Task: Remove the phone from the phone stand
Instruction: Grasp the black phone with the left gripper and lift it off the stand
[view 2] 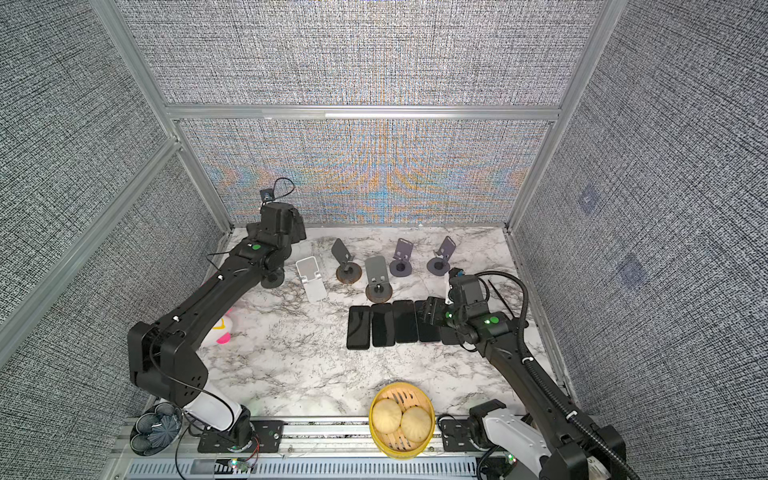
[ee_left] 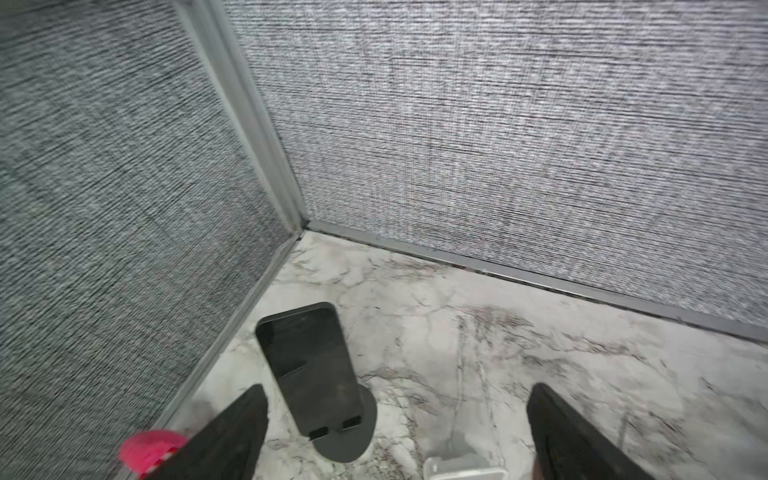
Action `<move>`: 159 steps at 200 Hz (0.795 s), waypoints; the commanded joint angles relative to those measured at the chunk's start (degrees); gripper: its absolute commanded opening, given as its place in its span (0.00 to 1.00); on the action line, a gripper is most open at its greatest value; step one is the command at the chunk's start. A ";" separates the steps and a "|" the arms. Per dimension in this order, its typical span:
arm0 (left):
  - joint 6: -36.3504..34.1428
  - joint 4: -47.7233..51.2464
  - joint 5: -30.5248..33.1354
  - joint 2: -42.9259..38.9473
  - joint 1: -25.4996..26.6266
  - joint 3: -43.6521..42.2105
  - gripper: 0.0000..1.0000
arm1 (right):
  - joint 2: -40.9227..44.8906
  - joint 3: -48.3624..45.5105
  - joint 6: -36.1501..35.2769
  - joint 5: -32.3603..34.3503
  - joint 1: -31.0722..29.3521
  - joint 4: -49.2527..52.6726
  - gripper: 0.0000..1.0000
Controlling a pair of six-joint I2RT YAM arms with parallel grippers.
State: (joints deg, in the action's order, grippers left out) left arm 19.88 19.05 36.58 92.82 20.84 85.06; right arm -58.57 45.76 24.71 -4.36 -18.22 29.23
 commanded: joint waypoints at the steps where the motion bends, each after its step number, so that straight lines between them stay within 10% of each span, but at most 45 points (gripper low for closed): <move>1: 4.77 3.34 -1.37 0.01 -3.19 -0.14 0.98 | -0.20 0.36 -0.19 0.39 -0.11 0.08 0.79; 159: 6.13 0.23 -11.60 11.80 -15.03 0.75 0.98 | 0.33 -0.14 -1.51 1.20 -0.06 1.69 0.94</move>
State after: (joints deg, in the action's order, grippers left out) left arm 26.96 20.25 25.30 104.01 6.37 85.93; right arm -58.15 45.76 23.79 -3.49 -18.22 30.81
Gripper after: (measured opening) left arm 0.982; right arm 0.935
